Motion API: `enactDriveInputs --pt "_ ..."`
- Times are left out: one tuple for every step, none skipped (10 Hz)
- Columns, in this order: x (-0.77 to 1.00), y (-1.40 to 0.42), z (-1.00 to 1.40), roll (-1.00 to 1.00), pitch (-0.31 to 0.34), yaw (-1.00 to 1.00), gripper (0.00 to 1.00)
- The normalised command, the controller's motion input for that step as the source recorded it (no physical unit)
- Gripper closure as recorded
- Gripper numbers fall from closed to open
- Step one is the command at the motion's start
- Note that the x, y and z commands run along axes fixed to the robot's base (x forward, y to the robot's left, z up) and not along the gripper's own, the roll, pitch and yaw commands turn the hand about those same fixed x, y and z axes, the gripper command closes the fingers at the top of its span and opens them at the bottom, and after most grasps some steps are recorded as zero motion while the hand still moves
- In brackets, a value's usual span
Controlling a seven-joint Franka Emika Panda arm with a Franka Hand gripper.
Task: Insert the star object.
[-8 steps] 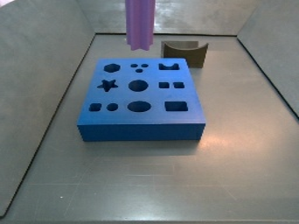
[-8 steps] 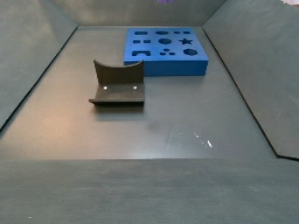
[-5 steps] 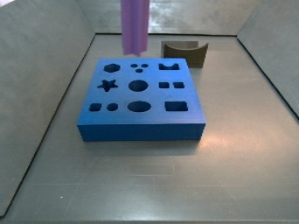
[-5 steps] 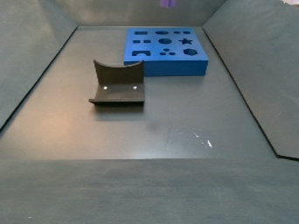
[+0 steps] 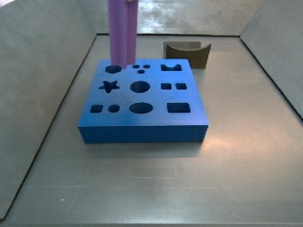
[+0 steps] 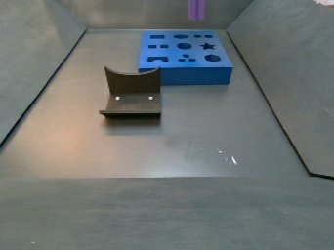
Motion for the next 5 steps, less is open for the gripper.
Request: enactDriveInputs --pt "-0.58 0.30 -0.49 -0.30 -0.201 -0.34 1.00" --pt "-0.63 0.11 -0.58 -0.26 -0.166 -0.54 1.00" --pt "-0.57 0.07 -0.51 -0.13 -0.127 -0.67 1.00" --pt "-0.43 0.06 -0.41 0.00 -0.054 -0.84 1.00" --pt "-0.33 0.04 -0.33 0.00 -0.023 -0.91 1.00"
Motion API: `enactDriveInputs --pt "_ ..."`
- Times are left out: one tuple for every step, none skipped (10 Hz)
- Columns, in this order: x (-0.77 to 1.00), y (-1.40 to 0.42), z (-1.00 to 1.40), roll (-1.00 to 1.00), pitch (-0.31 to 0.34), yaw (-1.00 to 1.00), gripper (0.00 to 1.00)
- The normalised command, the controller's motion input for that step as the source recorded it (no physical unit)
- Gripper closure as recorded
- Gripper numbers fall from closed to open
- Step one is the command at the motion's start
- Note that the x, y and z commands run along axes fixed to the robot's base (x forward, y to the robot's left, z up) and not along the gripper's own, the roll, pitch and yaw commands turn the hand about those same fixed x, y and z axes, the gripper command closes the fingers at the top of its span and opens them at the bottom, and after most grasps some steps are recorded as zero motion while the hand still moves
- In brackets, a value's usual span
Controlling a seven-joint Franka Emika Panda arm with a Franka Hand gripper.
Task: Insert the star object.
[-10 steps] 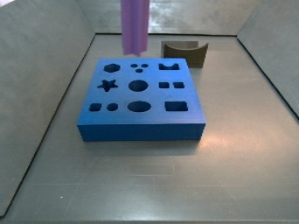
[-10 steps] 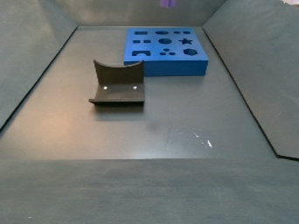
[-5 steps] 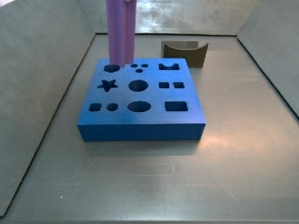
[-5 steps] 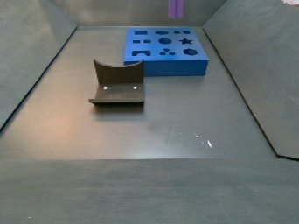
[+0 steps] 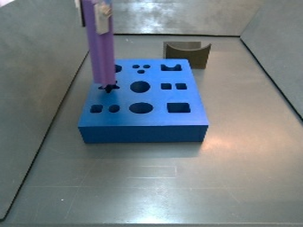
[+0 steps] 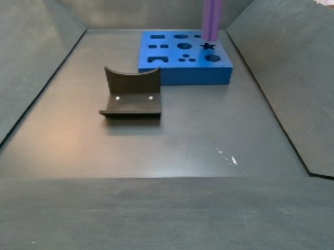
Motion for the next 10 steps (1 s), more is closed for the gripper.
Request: enactDriveInputs --pt "-0.43 0.20 -0.09 0.00 -0.003 -0.60 1.00" --pt "0.00 0.10 -0.14 0.00 0.000 -0.07 1.00" --pt "0.17 0.01 -0.27 0.00 0.000 0.00 1.00" --pt "0.24 0.00 -0.32 0.00 0.000 0.04 1.00" --pt "0.40 0.00 -0.35 0.00 0.033 0.02 1.00" --pt "0.45 0.00 -0.41 0.00 0.054 0.00 1.00" --pt "0.46 0.02 -0.39 0.01 0.083 0.00 1.00" --pt "0.29 0.01 -0.39 0.03 0.039 0.01 1.00" --pt "0.03 0.00 -0.58 0.02 -0.033 0.07 1.00" --pt "-0.08 0.00 -0.74 0.07 -0.163 0.18 1.00"
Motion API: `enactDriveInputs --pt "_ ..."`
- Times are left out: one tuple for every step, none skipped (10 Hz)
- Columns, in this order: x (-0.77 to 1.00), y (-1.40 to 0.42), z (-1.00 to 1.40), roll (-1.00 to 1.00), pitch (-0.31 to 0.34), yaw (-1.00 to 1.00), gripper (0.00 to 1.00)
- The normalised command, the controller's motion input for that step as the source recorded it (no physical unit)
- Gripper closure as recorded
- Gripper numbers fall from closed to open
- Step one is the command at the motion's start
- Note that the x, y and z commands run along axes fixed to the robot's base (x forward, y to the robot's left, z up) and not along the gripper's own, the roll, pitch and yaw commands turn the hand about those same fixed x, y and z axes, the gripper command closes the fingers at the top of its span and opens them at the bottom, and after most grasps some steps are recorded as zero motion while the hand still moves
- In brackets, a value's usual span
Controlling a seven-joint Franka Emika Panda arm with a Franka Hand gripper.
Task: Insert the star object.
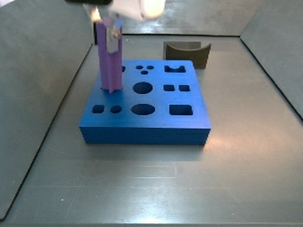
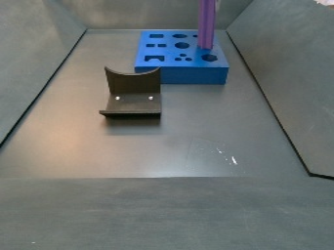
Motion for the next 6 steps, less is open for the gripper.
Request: enactDriveInputs --pt "-0.05 0.00 -0.76 0.08 -0.190 0.27 1.00" --pt "0.00 0.00 -0.74 0.11 -0.166 0.20 1.00" --pt "-0.01 0.00 -0.76 0.16 -0.186 0.17 1.00" --pt "-0.27 -0.04 -0.54 0.00 -0.276 0.00 1.00" --pt "-0.21 0.00 -0.26 -0.15 -0.353 0.05 1.00" --pt "0.00 0.00 0.00 0.00 0.000 0.00 1.00"
